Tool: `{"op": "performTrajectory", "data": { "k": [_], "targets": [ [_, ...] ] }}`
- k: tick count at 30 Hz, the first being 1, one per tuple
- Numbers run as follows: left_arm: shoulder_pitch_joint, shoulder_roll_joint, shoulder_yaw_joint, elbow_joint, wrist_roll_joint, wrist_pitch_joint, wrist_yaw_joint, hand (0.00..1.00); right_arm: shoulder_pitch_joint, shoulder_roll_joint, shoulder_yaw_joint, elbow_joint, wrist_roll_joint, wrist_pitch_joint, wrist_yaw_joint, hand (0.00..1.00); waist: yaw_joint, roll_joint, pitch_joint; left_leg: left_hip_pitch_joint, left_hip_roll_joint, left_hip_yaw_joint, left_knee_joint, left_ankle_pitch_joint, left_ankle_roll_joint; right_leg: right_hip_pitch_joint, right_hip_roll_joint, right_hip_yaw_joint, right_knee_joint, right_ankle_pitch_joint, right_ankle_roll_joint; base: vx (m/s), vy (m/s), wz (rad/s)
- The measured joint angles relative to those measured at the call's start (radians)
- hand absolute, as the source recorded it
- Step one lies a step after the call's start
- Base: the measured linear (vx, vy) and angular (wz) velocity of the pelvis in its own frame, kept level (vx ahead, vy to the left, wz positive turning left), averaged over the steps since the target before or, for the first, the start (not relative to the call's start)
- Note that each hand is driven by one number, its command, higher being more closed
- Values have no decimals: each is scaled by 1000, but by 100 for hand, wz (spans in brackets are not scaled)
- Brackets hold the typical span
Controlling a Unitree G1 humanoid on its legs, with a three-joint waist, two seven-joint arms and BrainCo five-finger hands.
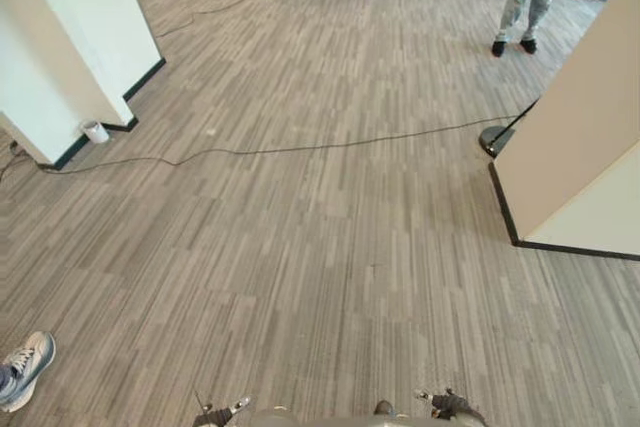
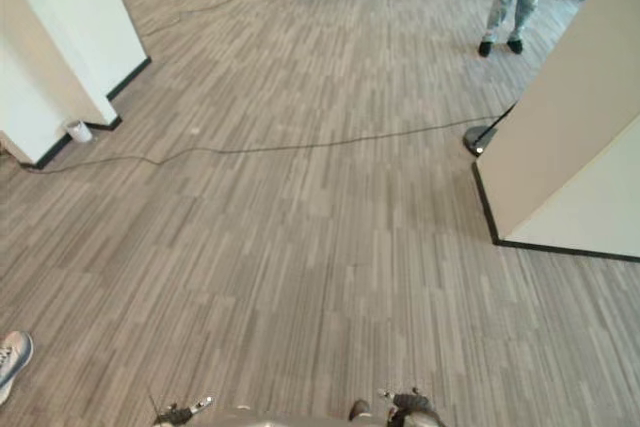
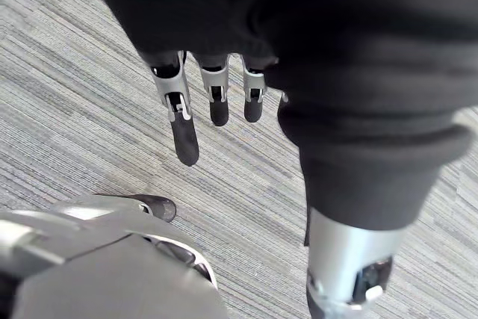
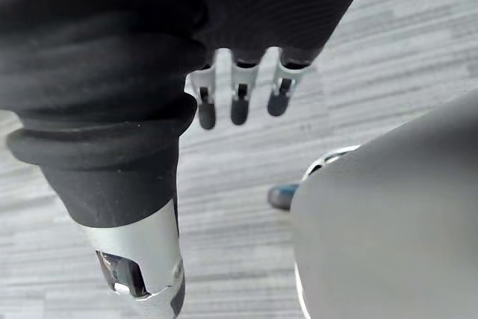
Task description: Organize washtable
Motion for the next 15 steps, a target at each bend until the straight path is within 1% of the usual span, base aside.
{"op": "performTrajectory", "data": {
  "k": [1,12,14,15],
  "targets": [
    [16,11,-6,20,0,17,-2,0,10,-29,9,11,0,12,18,0,0,-17,-41,51,-70,-19,-140,69,13,-2,-41,-5,-30,25,22,0,0,0],
    [16,9,6,20,-6,12,0,0,9,-32,-1,11,9,10,18,0,0,-12,-38,41,-72,-18,-143,69,13,-5,-41,-6,-48,28,25,0,0,0],
    [17,6,12,22,-12,5,1,0,9,-32,-12,11,17,9,18,0,0,-9,-37,33,-72,-25,-143,70,14,-5,-41,-16,-56,29,26,5,-16,9],
    [21,1,20,21,-13,-6,2,0,9,-33,-19,12,26,8,17,0,-1,-4,-37,29,-73,-31,-145,70,15,-2,-41,-26,-67,32,28,18,-30,11]
  ]
}}
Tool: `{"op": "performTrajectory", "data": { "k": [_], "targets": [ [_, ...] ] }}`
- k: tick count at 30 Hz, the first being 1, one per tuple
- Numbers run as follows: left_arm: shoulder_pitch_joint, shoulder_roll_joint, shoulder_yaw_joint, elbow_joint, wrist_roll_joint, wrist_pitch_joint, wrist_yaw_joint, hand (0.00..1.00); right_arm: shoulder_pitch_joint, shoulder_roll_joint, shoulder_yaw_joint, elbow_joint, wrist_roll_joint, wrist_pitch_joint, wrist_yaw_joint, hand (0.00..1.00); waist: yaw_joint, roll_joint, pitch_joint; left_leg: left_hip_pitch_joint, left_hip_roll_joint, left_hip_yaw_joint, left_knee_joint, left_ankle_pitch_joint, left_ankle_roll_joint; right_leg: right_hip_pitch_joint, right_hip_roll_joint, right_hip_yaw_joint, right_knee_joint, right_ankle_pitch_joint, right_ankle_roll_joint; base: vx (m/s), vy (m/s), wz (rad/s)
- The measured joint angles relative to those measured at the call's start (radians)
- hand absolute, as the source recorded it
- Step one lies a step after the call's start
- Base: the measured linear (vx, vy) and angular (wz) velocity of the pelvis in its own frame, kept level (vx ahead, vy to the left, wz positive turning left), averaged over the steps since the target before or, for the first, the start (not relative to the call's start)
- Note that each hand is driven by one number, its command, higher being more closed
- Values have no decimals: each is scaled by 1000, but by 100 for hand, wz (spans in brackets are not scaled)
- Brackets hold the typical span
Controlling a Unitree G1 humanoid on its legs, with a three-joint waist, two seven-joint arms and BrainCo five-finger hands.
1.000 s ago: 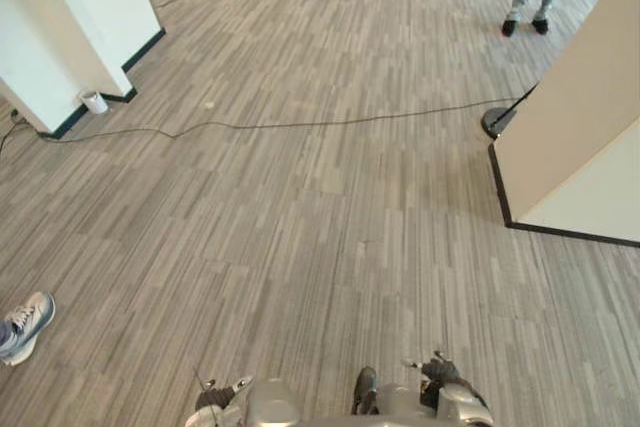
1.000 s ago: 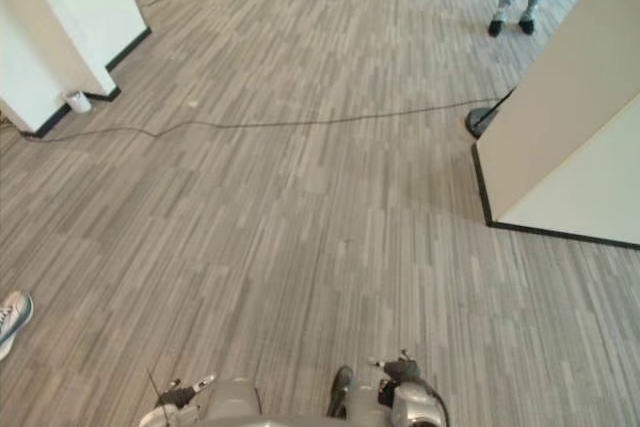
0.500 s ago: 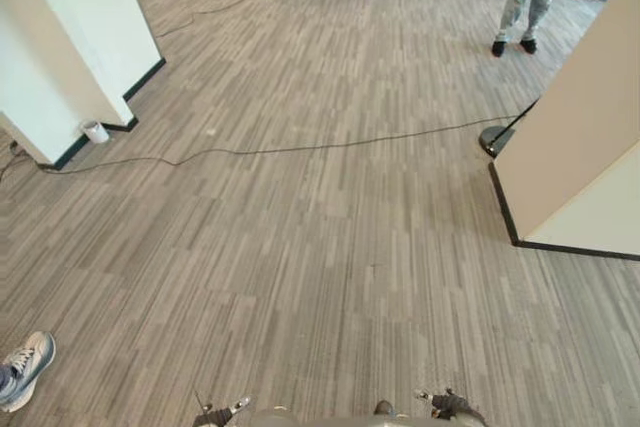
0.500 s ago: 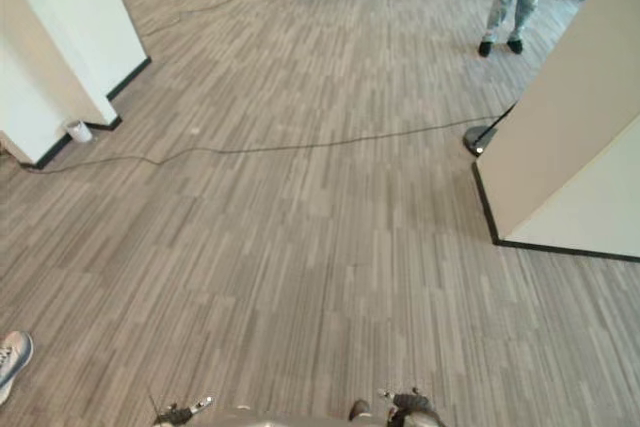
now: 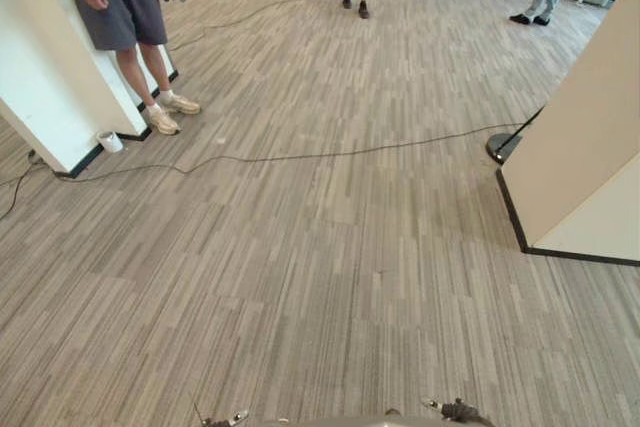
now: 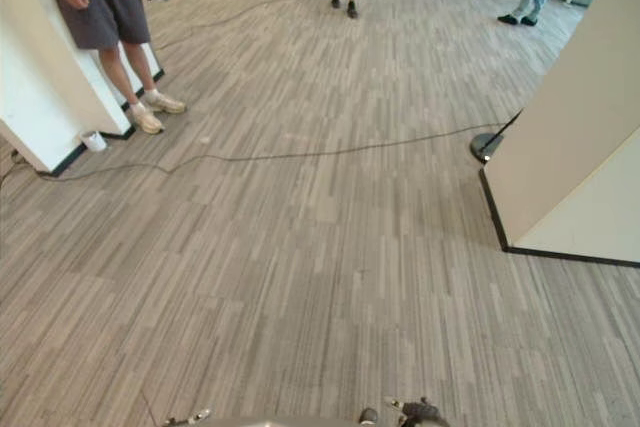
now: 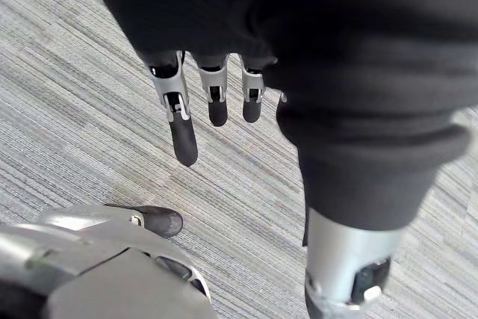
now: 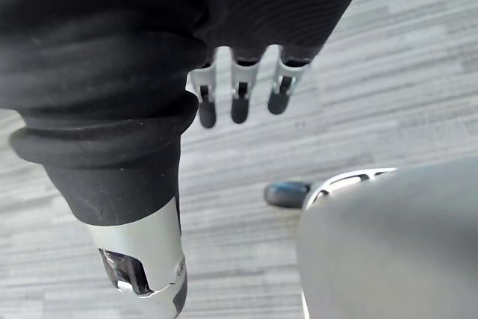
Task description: Organize washtable
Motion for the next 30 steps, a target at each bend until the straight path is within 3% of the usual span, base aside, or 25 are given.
{"op": "performTrajectory", "data": {
  "k": [8,12,15,17,19,20,21,24,25,26,27,28,30],
  "targets": [
    [-8,-50,56,-2,-27,-21,2,0,-51,-16,-18,-1,24,-24,-2,0,1,44,27,-37,3,-40,-1,6,6,-2,2,-58,-5,0,0,11,-30,16],
    [-16,-53,65,-18,-29,-22,2,0,-81,-7,-12,-8,24,-36,-12,0,2,37,45,-112,23,-61,86,-7,-6,-17,0,-88,-4,-7,-5,-38,-57,27],
    [-14,-53,76,-63,-37,-24,2,0,-98,18,21,-53,24,-40,-23,0,11,28,102,-232,81,-56,372,-58,-29,-23,3,-90,37,-58,-12,-148,-48,4],
    [-14,-62,79,-76,-46,-23,3,0,-97,24,44,-72,24,-40,-24,0,33,33,112,-331,133,-53,596,-29,-51,-10,15,-82,25,-67,-21,-90,-58,-36],
    [-20,-73,78,-83,-46,-25,3,0,-102,27,52,-93,24,-38,-26,0,43,46,121,-400,164,-47,692,10,-66,-30,11,-117,79,-84,-48,41,-55,-30],
    [-24,-67,66,-91,-47,-27,2,0,-99,33,51,-104,24,-38,-28,0,43,37,126,-428,162,-45,727,7,-65,-45,2,-117,101,-91,-38,70,47,-16],
    [-38,-66,71,-90,-51,-30,2,0,-98,40,47,-104,24,-36,-31,0,55,32,133,-440,160,-40,671,-47,-14,-53,3,-108,101,-96,-31,42,133,-14],
    [-29,-94,82,-92,-65,-32,4,0,-114,31,48,-140,23,-38,-43,0,66,60,120,-392,118,-17,305,-48,15,-97,22,-78,61,-98,-22,34,90,-43],
    [-28,-98,103,-89,-64,-31,6,0,-129,37,50,-140,23,-37,-42,0,87,55,113,-391,111,-4,289,-44,33,-110,25,-57,93,-97,-3,157,129,-60],
    [-31,-91,107,-95,-64,-32,6,0,-127,55,51,-140,22,-37,-42,0,88,34,113,-385,100,11,294,-54,37,-121,2,-53,195,-127,7,211,101,-34],
    [-35,-80,106,-100,-64,-32,6,0,-117,72,55,-138,21,-36,-42,0,96,1,116,-364,83,28,304,-74,42,-114,-27,-53,248,-197,27,245,75,-13],
    [-37,-76,104,-98,-64,-31,7,0,-108,81,76,-137,20,-36,-40,0,105,-5,117,-341,80,32,322,-104,44,-115,-43,-44,308,-217,38,243,63,-27],
    [-37,-61,65,-94,-64,-30,11,0,-95,99,120,-142,14,-38,-38,0,111,-11,110,-262,81,58,318,-137,43,-201,-88,-15,588,-235,46,221,78,-32]
  ]
}}
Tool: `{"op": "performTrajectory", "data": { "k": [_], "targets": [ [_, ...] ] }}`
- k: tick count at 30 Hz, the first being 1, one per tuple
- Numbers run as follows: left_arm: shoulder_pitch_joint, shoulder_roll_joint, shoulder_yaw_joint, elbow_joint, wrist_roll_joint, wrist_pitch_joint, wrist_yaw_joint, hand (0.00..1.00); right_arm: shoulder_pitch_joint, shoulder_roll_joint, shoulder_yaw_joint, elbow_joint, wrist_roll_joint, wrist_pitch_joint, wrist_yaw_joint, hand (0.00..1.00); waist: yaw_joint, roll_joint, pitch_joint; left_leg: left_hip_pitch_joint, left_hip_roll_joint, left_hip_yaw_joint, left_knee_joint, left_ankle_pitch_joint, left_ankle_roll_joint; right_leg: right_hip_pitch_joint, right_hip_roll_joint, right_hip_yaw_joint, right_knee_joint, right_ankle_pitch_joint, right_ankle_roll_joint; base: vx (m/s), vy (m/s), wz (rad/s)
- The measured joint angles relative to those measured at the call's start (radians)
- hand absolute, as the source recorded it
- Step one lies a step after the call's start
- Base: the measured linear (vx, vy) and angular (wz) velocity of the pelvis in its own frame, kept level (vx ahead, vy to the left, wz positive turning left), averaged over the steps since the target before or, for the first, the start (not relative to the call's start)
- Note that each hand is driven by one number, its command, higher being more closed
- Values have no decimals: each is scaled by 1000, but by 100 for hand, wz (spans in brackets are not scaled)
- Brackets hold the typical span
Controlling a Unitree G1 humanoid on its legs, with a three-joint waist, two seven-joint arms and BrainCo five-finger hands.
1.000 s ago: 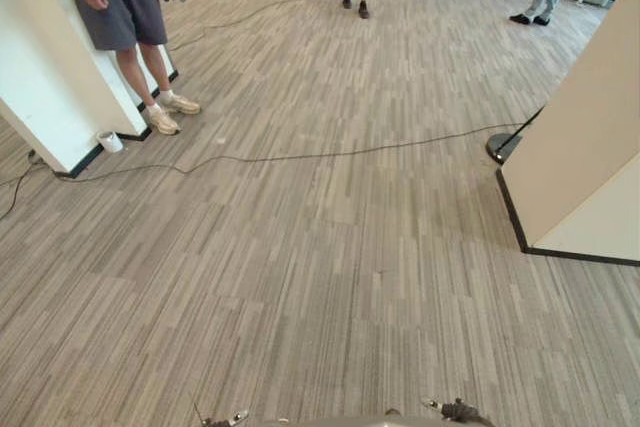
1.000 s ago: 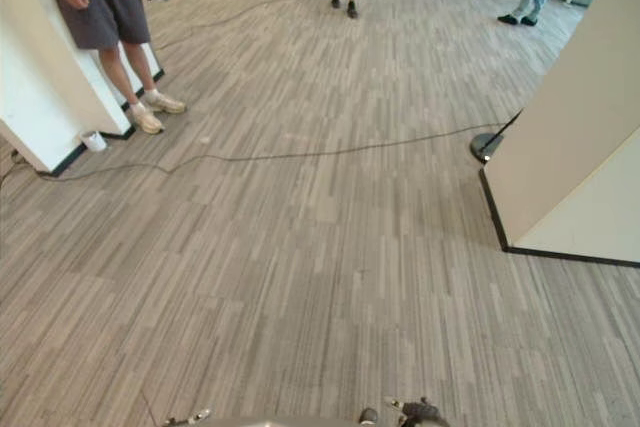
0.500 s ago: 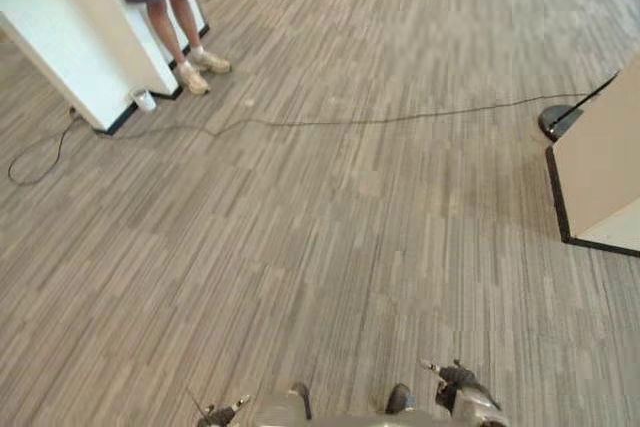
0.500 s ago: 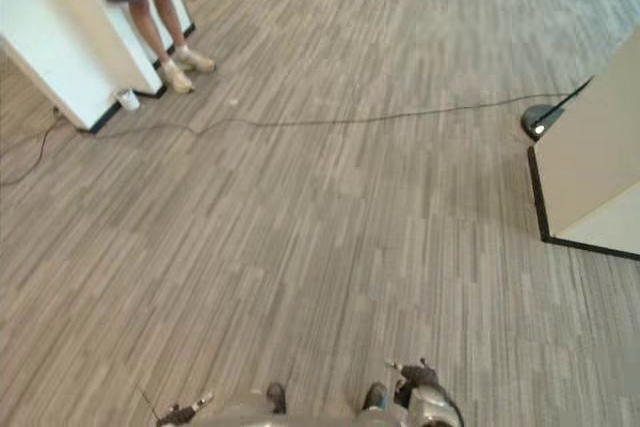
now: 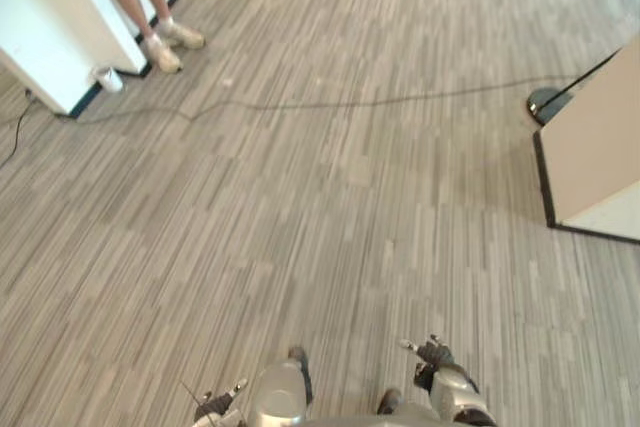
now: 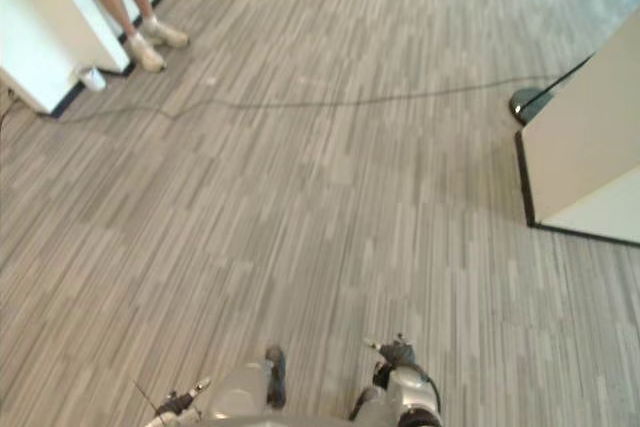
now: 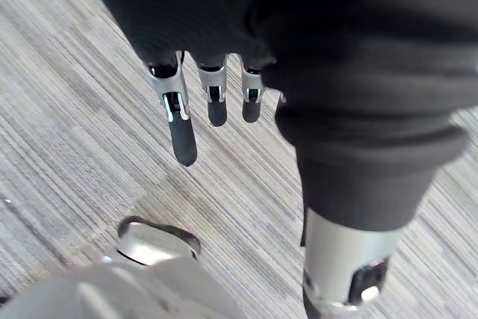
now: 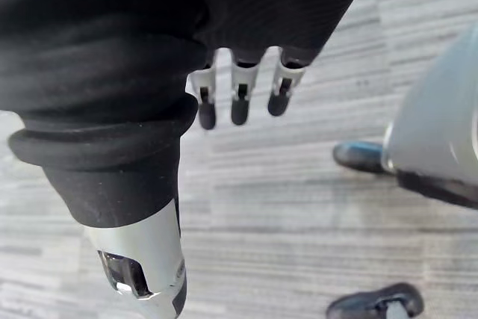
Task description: Organize washtable
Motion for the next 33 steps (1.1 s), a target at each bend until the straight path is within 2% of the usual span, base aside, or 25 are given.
{"op": "performTrajectory", "data": {
  "k": [1,2,3,4,6,9,10,11,12,13,14,16,17,18,19,20,21,23,25,27,28,29,31,32,33],
  "targets": [
    [-1,13,-21,2,0,0,1,0,3,6,26,0,0,-1,3,0,-5,-12,-6,35,-4,8,0,-25,2,-71,-34,26,174,35,7,182,54,-19],
    [-1,16,-23,1,0,1,2,0,1,6,35,0,-2,-1,9,0,-8,-16,-8,54,-5,11,0,-37,3,-101,-46,43,246,66,10,323,29,-15],
    [-1,19,-24,1,0,2,10,0,9,6,37,3,-8,0,19,0,-18,-9,-2,95,-5,12,-9,-51,12,-144,-59,66,358,106,-5,307,-6,-6],
    [4,22,-23,1,0,7,14,0,11,6,34,4,-9,1,19,0,-27,-11,-4,128,-2,6,-19,-64,10,-157,-57,62,398,73,-21,396,-31,1],
    [11,28,-20,6,2,14,15,0,8,1,16,5,-11,1,19,0,-48,-11,-3,186,15,-5,-48,-76,-4,-192,-48,-17,344,-36,-62,369,-73,18],
    [-5,23,-16,11,2,14,14,0,-2,-14,5,3,-25,-6,18,0,-59,8,6,247,55,-28,-81,-75,-34,-258,1,-97,111,-26,-95,513,-192,40],
    [-18,22,-16,10,4,13,13,0,-2,-21,4,4,-31,-4,18,0,-62,6,6,280,59,-48,-104,-69,-45,-261,36,-81,-62,54,-106,516,-255,67],
    [-19,30,-10,9,11,10,11,0,13,-17,5,15,-31,-1,19,0,-69,-22,3,322,34,-94,-124,-72,-63,-239,52,-13,-207,221,-117,521,-295,79],
    [-26,36,5,14,15,10,9,0,16,-15,7,18,-31,-5,20,0,-76,-34,2,347,34,-121,-124,-78,-73,-241,54,17,-191,262,-151,458,-261,48],
    [-36,-3,30,22,31,10,10,0,-4,-34,2,23,-36,-1,19,0,-78,24,-3,359,80,-168,-114,-69,-99,-252,76,16,-92,205,-148,320,-203,22],
    [-40,-23,31,22,34,9,11,0,-5,-35,-10,23,-38,-3,19,0,-83,30,-9,357,84,-189,-102,-57,-101,-257,86,21,-73,140,-139,391,-247,-8],
    [-51,-70,46,14,40,9,9,0,-7,-46,-45,35,-38,-1,18,0,-85,81,-34,276,147,-269,60,-11,-113,-243,124,-24,-44,49,-145,475,-310,9],
    [-56,-73,53,8,40,9,10,0,-9,-44,-56,42,-38,2,18,0,-85,79,-31,223,160,-296,161,23,-108,-223,129,-41,-53,37,-144,437,-272,42],
    [-64,-74,71,-3,40,9,10,0,-11,-45,-56,47,-37,3,16,0,-83,73,-10,123,197,-325,379,111,-116,-148,157,-64,-102,25,-154,338,-192,49],
    [-65,-73,79,-27,36,8,10,0,-6,-40,-52,47,-35,4,11,0,-74,81,7,38,229,-302,556,84,-128,-63,184,-82,-160,17,-165,484,-247,42],
    [-65,-71,79,-33,36,6,11,0,-7,-36,-51,48,-34,4,9,0,-71,80,10,17,233,-292,587,73,-128,-43,189,-83,-173,14,-166,384,-154,29],
    [-69,-62,74,-54,36,5,11,0,-8,-22,-48,51,-29,4,8,0,-60,58,19,-55,233,-226,630,40,-117,12,193,-94,-220,7,-166,435,-130,19],
    [-82,-59,74,-68,27,-5,11,0,-24,-14,-29,53,-28,4,-4,0,-49,42,23,-161,212,-93,541,12,-84,77,197,-99,-301,9,-156,351,-71,9],
    [-81,-58,76,-68,20,-11,12,0,-52,-13,-29,52,-28,4,-3,0,-45,52,24,-211,173,12,324,9,-68,125,198,-90,-355,23,-137,411,80,-23],
    [-75,-62,89,-61,19,-9,13,0,-60,-13,-24,52,-29,4,-3,0,-27,62,26,-213,140,62,116,36,-46,176,198,-71,-393,4,-123,423,172,-35],
    [-64,-69,107,-63,20,-9,13,0,-59,-4,-25,52,-29,4,-3,0,-8,56,23,-200,119,65,50,141,-8,209,185,-58,-398,-8,-101,498,238,-33],
    [-58,-63,128,-58,21,-8,12,0,-55,7,-23,53,-28,4,-3,0,3,20,8,-169,83,85,38,159,48,224,159,-50,-402,-16,-73,608,270,-19],
    [-63,-53,128,-56,21,-9,11,0,-48,6,-13,52,-30,1,0,0,7,-10,-2,-174,65,86,74,108,73,242,134,-55,-415,16,-70,523,199,17],
    [-68,-43,126,-50,21,-5,13,0,-46,7,-12,54,-30,3,0,0,9,-23,-7,-151,47,89,75,93,88,252,114,-63,-383,41,-35,491,213,22],
    [-69,-38,123,-43,20,-2,13,0,-46,7,-12,53,-31,2,0,0,9,-28,-7,-129,37,89,68,91,90,249,98,-61,-338,43,-32,449,202,19]
  ]
}}
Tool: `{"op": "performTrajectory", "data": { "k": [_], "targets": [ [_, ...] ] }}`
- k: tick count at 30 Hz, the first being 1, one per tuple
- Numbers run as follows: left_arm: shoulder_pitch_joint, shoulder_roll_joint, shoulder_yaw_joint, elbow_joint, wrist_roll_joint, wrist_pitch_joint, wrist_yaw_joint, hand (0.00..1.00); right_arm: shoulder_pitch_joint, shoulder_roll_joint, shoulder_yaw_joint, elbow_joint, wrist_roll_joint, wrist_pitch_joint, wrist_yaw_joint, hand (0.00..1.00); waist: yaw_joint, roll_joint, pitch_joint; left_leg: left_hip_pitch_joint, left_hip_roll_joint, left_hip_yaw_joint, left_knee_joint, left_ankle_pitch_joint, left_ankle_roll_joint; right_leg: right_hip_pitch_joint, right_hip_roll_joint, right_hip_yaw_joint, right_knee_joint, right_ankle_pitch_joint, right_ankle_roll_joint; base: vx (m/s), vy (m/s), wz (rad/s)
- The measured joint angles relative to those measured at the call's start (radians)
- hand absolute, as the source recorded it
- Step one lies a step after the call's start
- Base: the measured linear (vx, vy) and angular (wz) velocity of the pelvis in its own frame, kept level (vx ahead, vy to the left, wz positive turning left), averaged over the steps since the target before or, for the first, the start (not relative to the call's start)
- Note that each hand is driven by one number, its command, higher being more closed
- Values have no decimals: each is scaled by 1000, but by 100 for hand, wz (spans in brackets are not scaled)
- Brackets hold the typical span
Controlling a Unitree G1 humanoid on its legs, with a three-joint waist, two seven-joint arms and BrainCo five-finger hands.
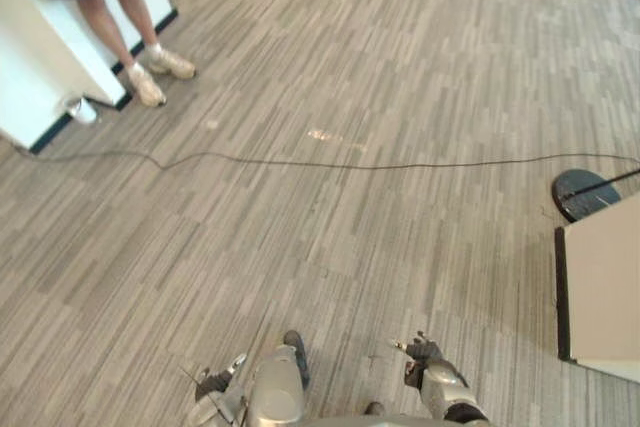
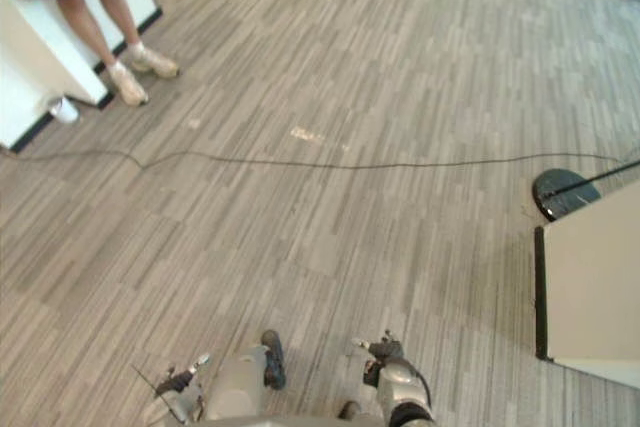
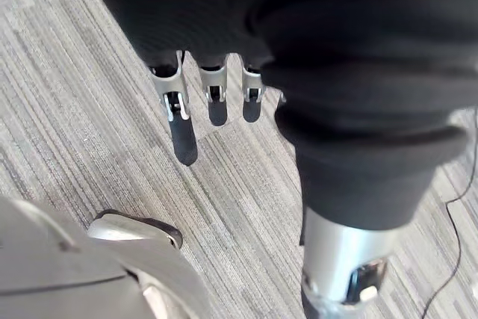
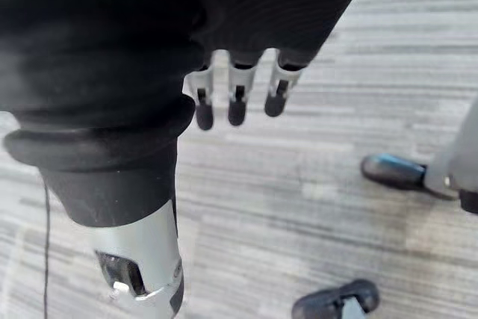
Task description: Organize washtable
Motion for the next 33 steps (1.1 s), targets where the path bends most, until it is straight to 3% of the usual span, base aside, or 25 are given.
{"op": "performTrajectory", "data": {
  "k": [2,3,4,5,7,9,11,13,14,15,17,18,19,20,22,23,25,27,28,29,30,33],
  "targets": [
    [1,12,-33,21,1,12,-2,0,5,-4,1,0,-2,-1,0,0,-4,10,-2,79,-9,-4,-19,-31,-2,-60,-41,18,253,23,39,404,167,10],
    [0,17,-60,22,1,17,-2,0,12,-4,10,-4,-8,-1,1,0,-7,16,-2,135,-11,-13,-39,-68,-7,-145,-72,53,473,75,81,452,123,13],
    [-8,25,-81,23,1,18,-2,0,17,-1,17,-1,-8,0,3,0,-9,24,7,185,-16,-35,-63,-114,-25,-234,-84,92,663,33,72,370,55,21],
    [-14,27,-84,26,1,23,-2,0,20,-3,19,-2,-8,1,10,0,-12,17,5,204,-21,-46,-68,-124,-24,-270,-89,101,710,-3,55,459,1,46],
    [-20,20,-97,28,1,24,-3,0,46,-7,16,-10,-8,2,16,0,-47,22,8,295,-22,-99,-92,-159,-45,-350,-85,63,692,-82,-13,401,-76,74],
    [-25,13,-97,28,2,24,-3,0,58,-6,16,-30,-8,-3,15,0,-66,32,8,348,-5,-136,-100,-189,-72,-427,-83,45,586,-94,-27,419,-148,74],
    [-36,8,-94,36,9,24,-2,0,57,-8,-24,-41,-8,-3,16,0,-65,40,12,402,14,-177,-118,-219,-111,-463,-63,55,325,-39,-47,476,-225,77],
    [-32,5,-86,36,11,24,-1,0,67,-8,-46,-41,-8,-2,15,0,-67,39,11,450,26,-224,-119,-263,-157,-470,-43,92,186,24,-55,428,-236,90],
    [-27,-1,-68,36,13,25,0,0,79,-8,-64,-42,-7,0,18,0,-79,34,5,487,27,-269,-123,-301,-174,-469,-20,142,204,90,-53,629,-367,113],
    [-20,-11,-56,43,17,24,-2,0,71,-19,-71,-43,-8,1,17,0,-89,50,-5,512,51,-313,-121,-304,-178,-472,-8,151,286,83,-47,766,-410,94],
    [-17,-52,-43,56,23,21,-4,0,59,-52,-108,-26,-8,1,17,0,-87,108,-33,440,100,-380,35,-238,-152,-472,6,96,374,-28,-64,682,-354,47],
    [-21,-54,-34,55,24,21,-3,0,59,-53,-112,-25,-7,1,17,0,-91,114,-32,412,106,-389,89,-218,-151,-464,5,89,378,-41,-67,598,-326,31],
    [-18,-62,-6,59,26,26,-4,0,54,-58,-128,-23,-7,1,15,0,-91,133,-23,285,146,-409,340,-96,-155,-410,26,72,351,-74,-85,564,-268,14],
    [-13,-62,2,57,26,29,-2,0,42,-58,-127,-11,-6,6,9,0,-83,153,-13,207,176,-392,508,-111,-174,-334,67,67,291,-81,-95,553,-225,7],
    [-9,-58,3,33,10,27,-2,0,49,-37,-106,5,3,15,7,0,-63,136,-1,119,178,-332,591,-163,-193,-214,87,65,200,-83,-99,523,-125,-13],
    [-13,-51,-5,13,8,23,-3,0,48,-21,-90,10,5,19,0,0,-57,114,1,57,165,-275,559,-177,-169,-154,88,64,144,-82,-99,515,-83,-10],
    [-16,-48,-5,-6,7,15,-3,0,32,0,-77,8,14,18,-5,0,-58,95,4,-42,143,-222,438,-188,-150,-89,88,65,80,-80,-94,488,0,-15],
    [-20,-51,1,-21,-1,12,-3,0,17,10,-85,9,14,18,-6,0,-53,84,13,-88,92,-225,207,-167,-151,-36,75,70,43,-79,-88,564,187,-32],
    [-21,-51,13,-21,-1,12,-3,0,17,11,-84,10,14,18,-5,0,-40,79,14,-90,59,-247,90,-31,-124,-1,62,79,28,-88,-65,463,260,-45],
    [-22,-52,21,-19,-1,12,-3,0,19,10,-73,15,15,18,-5,0,-31,71,11,-71,37,-246,82,18,-94,14,53,86,22,-91,-50,484,237,-25],
    [-23,-39,28,-15,0,14,-1,0,21,3,-48,19,14,17,-5,0,-42,31,-8,-58,5,-234,66,10,-81,17,23,89,8,-78,-55,398,165,-5],
    [-35,-20,31,0,-1,19,0,0,19,2,-47,17,13,16,-4,0,-25,7,-7,-20,10,-193,107,-19,-54,11,3,121,76,3,-43,401,208,-12]
  ]
}}
